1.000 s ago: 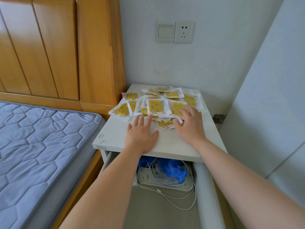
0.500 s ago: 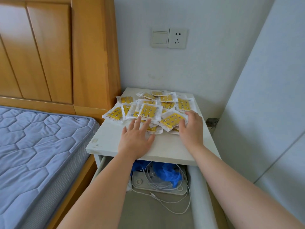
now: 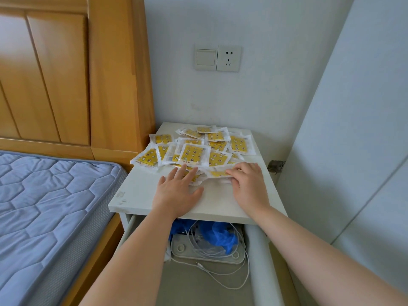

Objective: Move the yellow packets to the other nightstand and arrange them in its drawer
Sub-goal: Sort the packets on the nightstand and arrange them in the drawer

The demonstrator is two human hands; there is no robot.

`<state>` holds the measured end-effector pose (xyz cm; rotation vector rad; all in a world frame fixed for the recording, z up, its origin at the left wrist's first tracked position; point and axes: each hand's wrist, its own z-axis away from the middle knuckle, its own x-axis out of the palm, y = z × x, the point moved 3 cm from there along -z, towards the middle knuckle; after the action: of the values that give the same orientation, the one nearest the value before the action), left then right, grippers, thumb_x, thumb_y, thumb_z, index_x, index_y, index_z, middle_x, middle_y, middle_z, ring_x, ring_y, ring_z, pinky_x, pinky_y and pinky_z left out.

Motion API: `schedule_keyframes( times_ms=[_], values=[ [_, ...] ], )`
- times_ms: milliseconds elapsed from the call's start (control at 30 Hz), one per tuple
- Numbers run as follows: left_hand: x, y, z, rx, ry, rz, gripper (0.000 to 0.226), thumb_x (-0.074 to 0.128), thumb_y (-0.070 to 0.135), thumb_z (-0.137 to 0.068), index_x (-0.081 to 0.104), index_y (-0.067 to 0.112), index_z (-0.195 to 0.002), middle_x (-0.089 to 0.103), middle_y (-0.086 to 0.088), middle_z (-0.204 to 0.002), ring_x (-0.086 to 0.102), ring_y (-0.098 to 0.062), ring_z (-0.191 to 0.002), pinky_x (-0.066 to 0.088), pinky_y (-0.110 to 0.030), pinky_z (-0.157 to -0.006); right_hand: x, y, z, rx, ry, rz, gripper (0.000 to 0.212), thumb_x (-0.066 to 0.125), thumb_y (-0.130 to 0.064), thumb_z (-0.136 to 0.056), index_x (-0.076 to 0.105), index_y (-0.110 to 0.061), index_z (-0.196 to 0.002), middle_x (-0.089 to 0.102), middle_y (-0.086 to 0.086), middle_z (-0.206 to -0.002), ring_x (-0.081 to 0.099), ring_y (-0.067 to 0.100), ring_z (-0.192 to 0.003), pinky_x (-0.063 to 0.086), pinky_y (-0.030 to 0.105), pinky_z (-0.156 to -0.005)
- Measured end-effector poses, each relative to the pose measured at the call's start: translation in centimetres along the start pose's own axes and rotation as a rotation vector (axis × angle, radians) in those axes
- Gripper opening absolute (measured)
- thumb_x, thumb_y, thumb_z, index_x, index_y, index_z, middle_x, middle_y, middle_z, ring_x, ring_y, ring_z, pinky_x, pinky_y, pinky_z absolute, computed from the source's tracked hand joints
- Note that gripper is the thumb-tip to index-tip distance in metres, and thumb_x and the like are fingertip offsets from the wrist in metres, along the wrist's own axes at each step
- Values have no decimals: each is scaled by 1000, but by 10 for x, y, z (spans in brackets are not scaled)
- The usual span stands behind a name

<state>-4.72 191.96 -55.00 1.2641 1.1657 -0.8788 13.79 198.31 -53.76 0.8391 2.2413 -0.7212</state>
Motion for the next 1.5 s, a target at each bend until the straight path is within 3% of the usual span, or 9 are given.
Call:
schedule_keyframes(
  times_ms=[133,300,400,500,767,933,1000,1133,1500],
  values=[
    [0,0,-1,0,-5,-4,63,25,61,-94,4,42,-151,-2,9,-161,-1,-16,-149,4,-43,-120,-23,13,-11,138,190,-114,22,61,-4,-87,72,-7,-106,70,6,-100,59,29,-95,43,31,-85],
    [-2,1,0,8,-5,-19,61,26,61,-95,10,41,-151,-2,7,-161,0,-17,-149,5,-44,-120,-36,23,-32,288,208,-189,25,56,-3,-89,72,-9,-108,71,6,-104,60,27,-102,43,43,-95],
    [-2,2,1,6,-6,-17,61,25,60,-95,11,41,-151,-2,7,-162,1,-17,-149,5,-44,-120,-26,17,-39,203,43,-159,26,57,0,-89,74,-14,-103,71,2,-106,57,21,-113,18,50,-114],
    [-2,2,0,4,0,-13,61,26,60,-95,13,40,-151,0,7,-162,3,-17,-148,5,-44,-120,-12,13,-41,167,-115,-190,32,52,5,-89,74,-13,-104,70,4,-111,47,17,-128,-1,36,-117],
    [-2,1,-1,1,18,7,60,28,58,-95,18,37,-151,3,6,-162,5,-17,-148,6,-44,-120,11,15,-47,126,-448,-90,45,54,4,-84,66,-23,-117,50,3,-142,23,14,-143,-9,37,-118],
    [-3,1,-1,-6,22,19,62,29,58,-95,18,34,-151,4,6,-162,6,-16,-148,6,-44,-120,8,2,-53,160,-414,-146,47,47,2,-83,63,-18,-122,52,5,-136,32,21,-136,22,37,-114],
    [-3,1,0,-8,26,21,63,29,58,-94,18,33,-151,5,6,-161,7,-16,-148,7,-44,-120,8,-7,-52,136,-457,-139,36,48,-18,-90,61,-18,-124,56,1,-132,36,20,-132,32,35,-107],
    [-4,1,1,-9,38,33,63,31,57,-94,19,32,-151,6,6,-161,7,-16,-148,7,-44,-120,13,-15,-52,66,-683,97,60,54,-55,-85,50,-21,-134,52,-1,-137,39,22,-131,34,40,-107],
    [-5,2,2,-9,31,35,63,32,55,-94,19,32,-151,6,6,-161,8,-16,-148,7,-44,-120,19,-11,-63,121,-738,83,43,45,-29,-95,49,-13,-135,46,5,-141,40,23,-131,31,40,-109]
  ],
)
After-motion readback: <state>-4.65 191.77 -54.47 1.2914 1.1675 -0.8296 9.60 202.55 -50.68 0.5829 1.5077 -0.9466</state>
